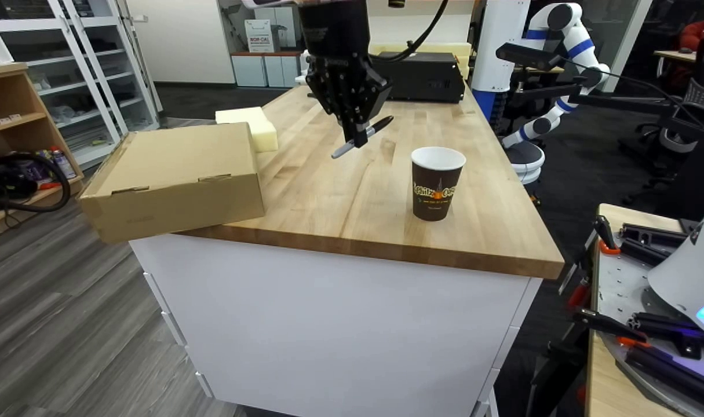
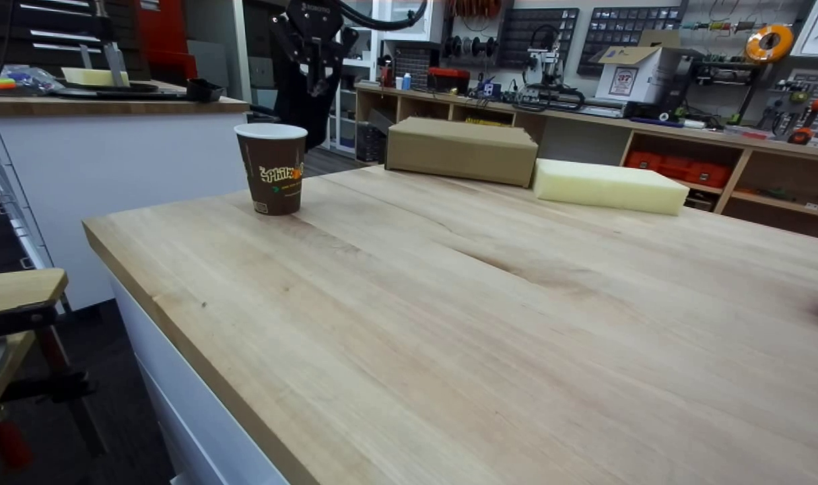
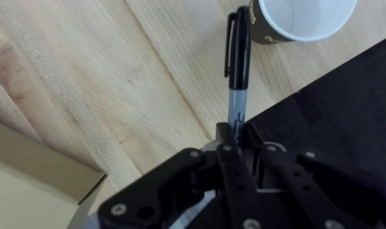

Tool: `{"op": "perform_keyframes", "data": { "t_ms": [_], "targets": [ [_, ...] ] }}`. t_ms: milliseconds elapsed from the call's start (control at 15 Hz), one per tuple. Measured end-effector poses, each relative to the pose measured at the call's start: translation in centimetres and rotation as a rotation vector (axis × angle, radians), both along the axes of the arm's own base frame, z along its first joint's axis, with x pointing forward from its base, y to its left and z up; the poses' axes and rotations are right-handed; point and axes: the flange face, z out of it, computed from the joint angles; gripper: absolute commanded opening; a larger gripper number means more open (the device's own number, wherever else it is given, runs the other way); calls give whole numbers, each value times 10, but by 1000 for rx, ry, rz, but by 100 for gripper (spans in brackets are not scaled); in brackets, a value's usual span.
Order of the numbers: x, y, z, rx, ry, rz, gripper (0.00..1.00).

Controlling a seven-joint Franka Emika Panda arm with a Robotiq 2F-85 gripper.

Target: Put the marker in the cup

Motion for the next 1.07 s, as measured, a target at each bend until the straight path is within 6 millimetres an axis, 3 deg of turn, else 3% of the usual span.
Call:
{"op": "perform_keyframes", "data": {
  "t_ms": [200, 400, 1067],
  "targets": [
    [-16, 21, 12, 53, -96, -31, 3],
    [-36, 27, 9, 109, -181, -67, 3],
    [-108, -18, -26, 175, -323, -154, 3]
  ]
}}
